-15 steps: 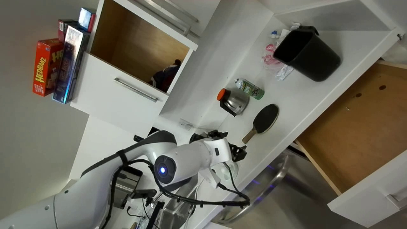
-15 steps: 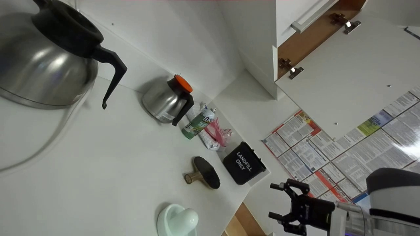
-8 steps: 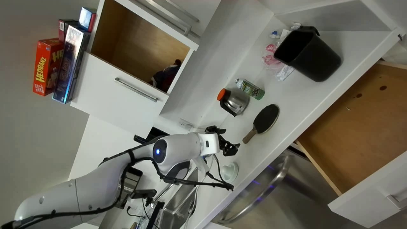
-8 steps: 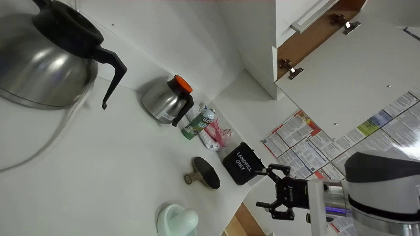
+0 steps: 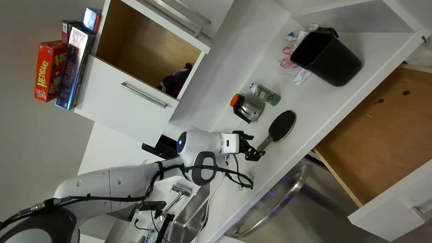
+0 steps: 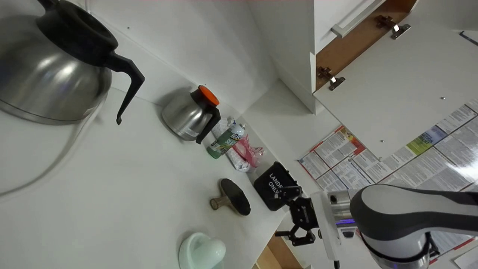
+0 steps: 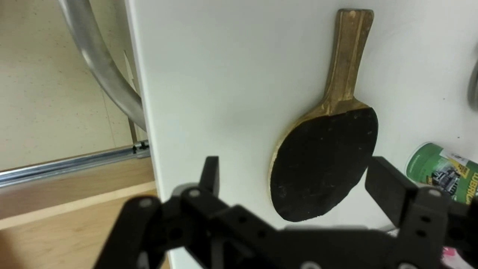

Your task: Open the topmost drawer and place the black paddle inside the drawer

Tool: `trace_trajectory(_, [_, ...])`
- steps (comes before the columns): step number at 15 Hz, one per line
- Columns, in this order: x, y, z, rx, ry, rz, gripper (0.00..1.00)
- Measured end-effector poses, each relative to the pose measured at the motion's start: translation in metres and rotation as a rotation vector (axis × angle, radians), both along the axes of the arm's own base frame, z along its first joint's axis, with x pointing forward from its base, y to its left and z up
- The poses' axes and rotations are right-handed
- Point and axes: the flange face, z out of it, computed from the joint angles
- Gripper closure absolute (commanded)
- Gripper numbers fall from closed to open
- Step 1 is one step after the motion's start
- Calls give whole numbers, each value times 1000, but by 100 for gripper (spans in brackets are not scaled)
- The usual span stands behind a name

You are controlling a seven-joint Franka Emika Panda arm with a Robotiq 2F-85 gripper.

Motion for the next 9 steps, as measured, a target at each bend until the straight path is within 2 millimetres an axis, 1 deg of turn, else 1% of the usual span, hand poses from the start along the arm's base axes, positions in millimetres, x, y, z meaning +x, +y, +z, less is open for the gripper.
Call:
trace_trajectory(5, [28,17,21,-51,-2,2,0])
trace_trajectory(9, [47,32,28,-61,15,5,0])
